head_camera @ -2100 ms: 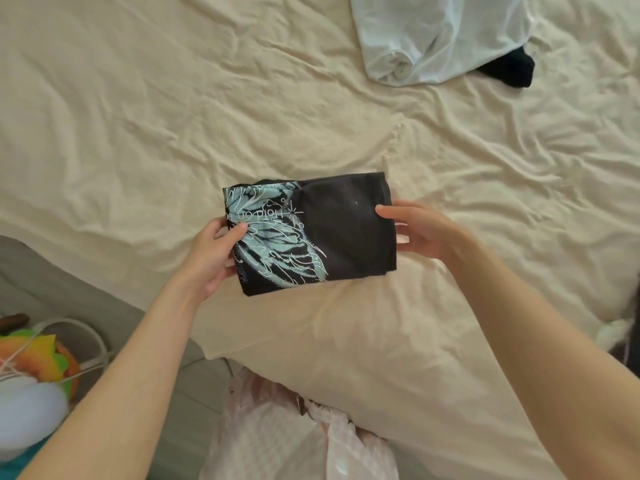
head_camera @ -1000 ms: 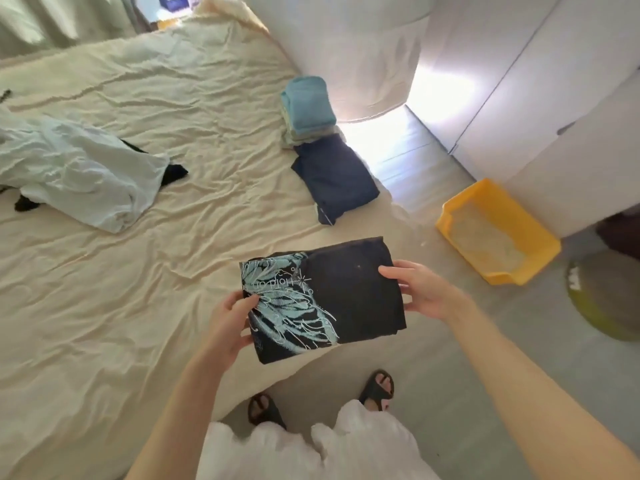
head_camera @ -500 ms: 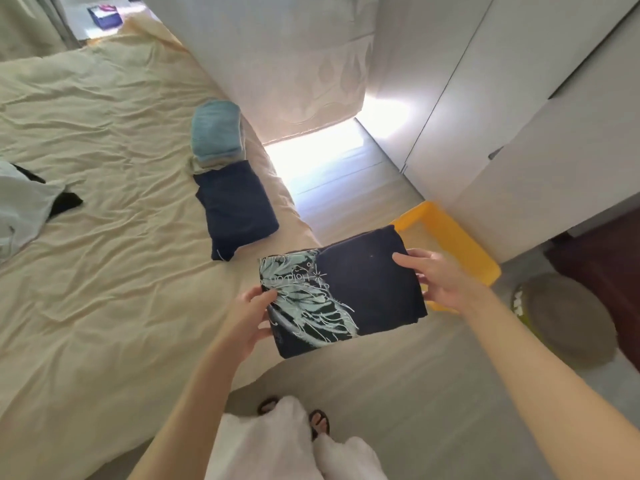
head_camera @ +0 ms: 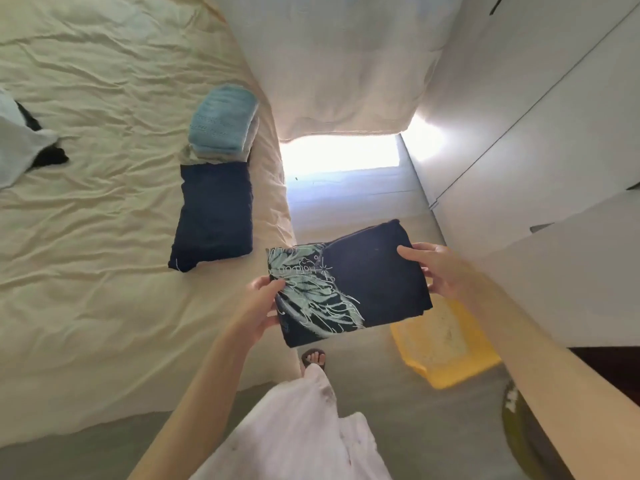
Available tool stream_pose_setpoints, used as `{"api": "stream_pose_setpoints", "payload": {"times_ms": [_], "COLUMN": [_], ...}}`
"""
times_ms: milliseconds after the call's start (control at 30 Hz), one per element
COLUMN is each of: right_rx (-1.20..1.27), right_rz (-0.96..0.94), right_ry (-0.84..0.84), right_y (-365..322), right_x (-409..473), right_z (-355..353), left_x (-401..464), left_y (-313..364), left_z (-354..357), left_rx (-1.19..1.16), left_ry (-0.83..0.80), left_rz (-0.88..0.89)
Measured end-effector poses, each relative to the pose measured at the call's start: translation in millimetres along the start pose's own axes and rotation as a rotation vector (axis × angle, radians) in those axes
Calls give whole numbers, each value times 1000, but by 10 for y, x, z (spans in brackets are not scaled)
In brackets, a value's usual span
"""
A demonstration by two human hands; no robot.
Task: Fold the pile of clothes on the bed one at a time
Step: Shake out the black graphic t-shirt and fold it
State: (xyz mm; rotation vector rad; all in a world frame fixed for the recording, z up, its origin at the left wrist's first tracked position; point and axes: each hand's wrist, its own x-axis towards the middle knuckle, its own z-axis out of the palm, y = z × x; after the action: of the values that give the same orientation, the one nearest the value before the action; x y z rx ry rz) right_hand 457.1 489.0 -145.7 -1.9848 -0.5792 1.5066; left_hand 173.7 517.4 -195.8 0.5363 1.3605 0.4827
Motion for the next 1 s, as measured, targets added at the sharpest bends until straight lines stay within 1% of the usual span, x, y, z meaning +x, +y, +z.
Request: {"api": "stream_pose_setpoints", "payload": {"times_ms": [100, 167, 200, 267, 333, 467, 600, 733, 900, 1000], "right_rx": [-87, -154, -199, -233, -307, -454, -559, -645, -696, -697], "right_rz": [-12, -23, -31, -39, -77, -162, -211, -238, -269, -314], "right_ry": [-82, -168, -233, -299, -383, -474, -544, -641, -755, -771], "right_y": [-257, -420, -572, -713, -926, -1371, -1752, -2015, -2255, -2375], "right_x": [360, 547, 702, 867, 1107, 1637, 2107, 2430, 2797, 3042], "right_z": [-185, -228, -224, -198, -117, 129, 551, 1147, 2010, 2533], "left_x": [109, 158, 215, 261, 351, 559, 771, 944, 1246, 1503], "left_y": [59, 107, 147, 167, 170, 172, 240, 330, 477, 606], "left_z": [224, 283, 312, 326, 371, 559, 593, 416, 47, -223], "left_rx": [-30, -48, -96, -128, -208, -418, -550, -642, -636, -609], "left_ry": [61, 104, 147, 203, 290, 427, 546, 698, 907, 993], "left_rz": [-17, -19, -12, -1, 5, 28, 85, 152, 244, 288]}}
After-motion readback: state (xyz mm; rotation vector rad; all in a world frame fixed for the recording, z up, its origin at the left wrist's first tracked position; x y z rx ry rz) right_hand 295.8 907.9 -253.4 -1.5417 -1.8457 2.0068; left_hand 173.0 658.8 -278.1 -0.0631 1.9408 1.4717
